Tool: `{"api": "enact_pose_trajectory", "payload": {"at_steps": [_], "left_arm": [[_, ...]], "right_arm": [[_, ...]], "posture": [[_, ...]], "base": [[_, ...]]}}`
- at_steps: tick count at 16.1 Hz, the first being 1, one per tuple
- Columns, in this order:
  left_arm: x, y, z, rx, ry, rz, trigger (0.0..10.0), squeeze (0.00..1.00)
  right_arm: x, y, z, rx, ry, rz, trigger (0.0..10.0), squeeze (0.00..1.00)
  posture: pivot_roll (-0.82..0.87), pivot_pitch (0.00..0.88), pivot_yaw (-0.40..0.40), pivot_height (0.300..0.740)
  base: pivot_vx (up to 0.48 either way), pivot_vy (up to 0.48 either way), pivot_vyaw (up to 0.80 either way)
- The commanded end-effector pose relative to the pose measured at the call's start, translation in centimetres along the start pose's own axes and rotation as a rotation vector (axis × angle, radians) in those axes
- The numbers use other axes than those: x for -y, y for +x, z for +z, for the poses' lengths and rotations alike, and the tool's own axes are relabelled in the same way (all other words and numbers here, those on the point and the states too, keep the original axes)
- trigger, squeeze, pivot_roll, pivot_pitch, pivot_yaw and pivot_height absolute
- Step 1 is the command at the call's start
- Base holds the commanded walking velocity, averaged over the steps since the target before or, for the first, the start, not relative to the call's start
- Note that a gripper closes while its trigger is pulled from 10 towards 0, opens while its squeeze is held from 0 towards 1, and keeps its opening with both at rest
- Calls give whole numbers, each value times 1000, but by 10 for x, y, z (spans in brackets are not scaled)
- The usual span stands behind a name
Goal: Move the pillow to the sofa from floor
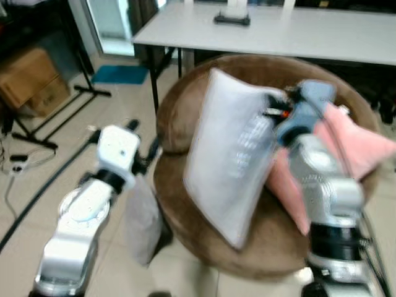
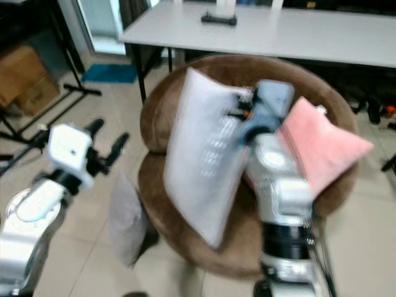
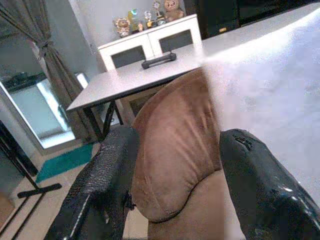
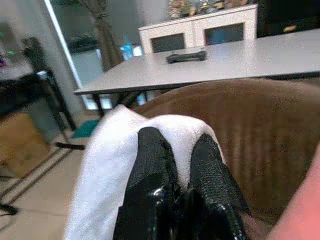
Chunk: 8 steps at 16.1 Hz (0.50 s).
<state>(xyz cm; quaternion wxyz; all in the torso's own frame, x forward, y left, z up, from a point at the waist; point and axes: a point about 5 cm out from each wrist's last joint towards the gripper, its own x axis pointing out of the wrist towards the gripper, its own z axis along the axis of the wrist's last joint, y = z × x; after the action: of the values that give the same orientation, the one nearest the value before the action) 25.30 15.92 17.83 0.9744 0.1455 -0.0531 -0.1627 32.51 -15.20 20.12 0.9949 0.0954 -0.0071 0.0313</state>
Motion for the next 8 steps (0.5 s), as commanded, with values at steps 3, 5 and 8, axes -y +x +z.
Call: {"api": "enact_pose_trajectory", "payload": {"at_steps": [3, 5, 8], "left_arm": [[-5, -3, 1, -8, 19, 12, 10000, 0], [-5, -3, 1, -9, 18, 10, 10000, 0], [-4, -3, 1, -10, 15, 7, 10000, 0]], "right_arm": [[-14, 0, 8, 46, 0, 51, 10000, 0], [-14, 0, 8, 46, -1, 55, 10000, 0], [-15, 2, 6, 32, 35, 55, 10000, 0]], "posture": [[120, 0, 19, 740], [119, 0, 19, 740], [119, 0, 19, 740]], "base": [[244, 0, 0], [246, 0, 0], [244, 0, -525]]}}
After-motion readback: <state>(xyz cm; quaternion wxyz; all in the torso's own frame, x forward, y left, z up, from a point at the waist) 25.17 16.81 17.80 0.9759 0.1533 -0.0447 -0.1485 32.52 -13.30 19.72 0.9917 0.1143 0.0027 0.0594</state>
